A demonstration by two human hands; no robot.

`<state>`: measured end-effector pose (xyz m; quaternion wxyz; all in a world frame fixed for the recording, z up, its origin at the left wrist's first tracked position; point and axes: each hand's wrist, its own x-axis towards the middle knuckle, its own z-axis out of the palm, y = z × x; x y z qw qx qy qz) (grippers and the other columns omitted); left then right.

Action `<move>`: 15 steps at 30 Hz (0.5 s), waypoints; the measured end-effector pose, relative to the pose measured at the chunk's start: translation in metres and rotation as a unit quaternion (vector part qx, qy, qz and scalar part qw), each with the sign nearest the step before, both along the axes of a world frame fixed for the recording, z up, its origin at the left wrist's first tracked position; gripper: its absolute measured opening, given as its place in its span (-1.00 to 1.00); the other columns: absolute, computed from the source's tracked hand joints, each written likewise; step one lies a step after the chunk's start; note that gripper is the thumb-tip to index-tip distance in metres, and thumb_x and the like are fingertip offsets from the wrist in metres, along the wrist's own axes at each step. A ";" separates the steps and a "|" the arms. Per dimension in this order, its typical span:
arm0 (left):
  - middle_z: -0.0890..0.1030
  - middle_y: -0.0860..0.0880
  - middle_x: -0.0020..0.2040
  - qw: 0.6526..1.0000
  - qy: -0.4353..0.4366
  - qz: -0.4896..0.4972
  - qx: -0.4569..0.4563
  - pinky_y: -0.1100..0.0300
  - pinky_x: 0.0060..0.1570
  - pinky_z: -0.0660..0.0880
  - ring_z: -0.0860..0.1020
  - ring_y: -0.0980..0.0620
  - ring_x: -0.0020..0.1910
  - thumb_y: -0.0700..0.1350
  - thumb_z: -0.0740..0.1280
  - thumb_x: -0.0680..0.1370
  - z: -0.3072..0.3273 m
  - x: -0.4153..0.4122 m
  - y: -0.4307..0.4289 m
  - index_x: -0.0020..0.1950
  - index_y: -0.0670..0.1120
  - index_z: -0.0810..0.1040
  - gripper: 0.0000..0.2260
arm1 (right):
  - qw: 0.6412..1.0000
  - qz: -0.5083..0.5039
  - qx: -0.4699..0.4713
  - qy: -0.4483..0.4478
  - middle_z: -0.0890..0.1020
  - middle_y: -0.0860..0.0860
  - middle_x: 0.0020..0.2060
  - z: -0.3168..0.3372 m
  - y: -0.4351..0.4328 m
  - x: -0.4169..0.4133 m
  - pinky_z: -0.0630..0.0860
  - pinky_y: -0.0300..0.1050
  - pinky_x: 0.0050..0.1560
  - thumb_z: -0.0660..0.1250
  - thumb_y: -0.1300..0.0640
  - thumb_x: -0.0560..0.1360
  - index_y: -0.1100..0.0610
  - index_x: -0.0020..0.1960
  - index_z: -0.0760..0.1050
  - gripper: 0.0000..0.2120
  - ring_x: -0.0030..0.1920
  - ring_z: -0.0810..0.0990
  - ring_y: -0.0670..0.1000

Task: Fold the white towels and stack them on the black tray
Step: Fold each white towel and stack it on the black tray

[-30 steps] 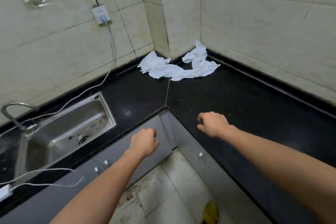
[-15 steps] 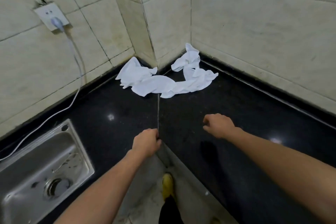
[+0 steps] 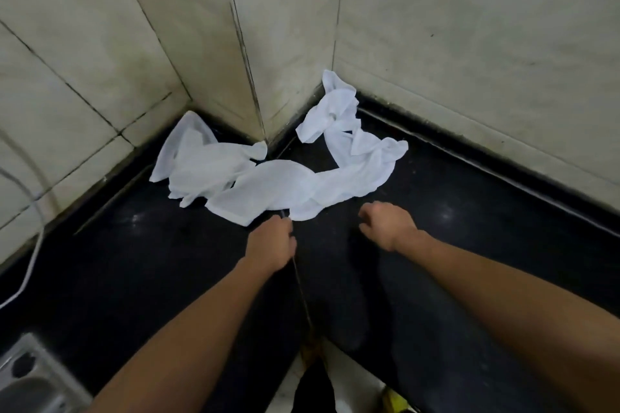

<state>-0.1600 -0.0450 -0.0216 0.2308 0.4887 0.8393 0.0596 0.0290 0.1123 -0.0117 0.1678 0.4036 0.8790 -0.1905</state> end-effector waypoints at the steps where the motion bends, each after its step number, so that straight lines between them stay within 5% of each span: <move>1: 0.49 -0.06 0.00 1.000 -0.008 -0.001 0.003 0.10 -0.15 0.40 0.52 -0.10 -0.03 -0.08 0.27 0.53 -0.007 -0.005 0.007 -0.02 -0.12 0.50 -0.87 | 1.000 0.000 0.007 0.006 0.52 0.05 0.13 -0.003 0.004 -0.010 0.50 0.00 0.03 0.25 0.02 0.54 0.06 0.21 0.47 -0.73 0.10 0.53 0.11; 9: 0.44 -0.11 0.18 0.999 -0.026 -0.034 0.010 0.00 -0.02 0.51 0.49 -0.11 0.09 -0.13 0.25 0.55 -0.054 -0.025 0.042 0.23 -0.12 0.49 -0.73 | 0.998 0.034 0.060 -0.004 0.32 0.04 0.39 -0.027 0.044 -0.080 0.47 0.05 0.08 0.26 0.17 0.52 0.04 0.44 0.29 -0.50 0.35 0.31 0.10; 15: 0.43 -0.10 0.16 0.999 -0.021 -0.046 0.001 0.04 -0.06 0.51 0.48 -0.08 0.06 -0.16 0.24 0.56 -0.064 -0.027 0.041 0.23 -0.11 0.46 -0.76 | 0.999 0.016 0.033 -0.001 0.51 0.07 0.12 -0.055 0.036 -0.077 0.49 0.03 0.00 0.22 0.03 0.58 0.07 0.20 0.54 -0.75 0.15 0.44 0.09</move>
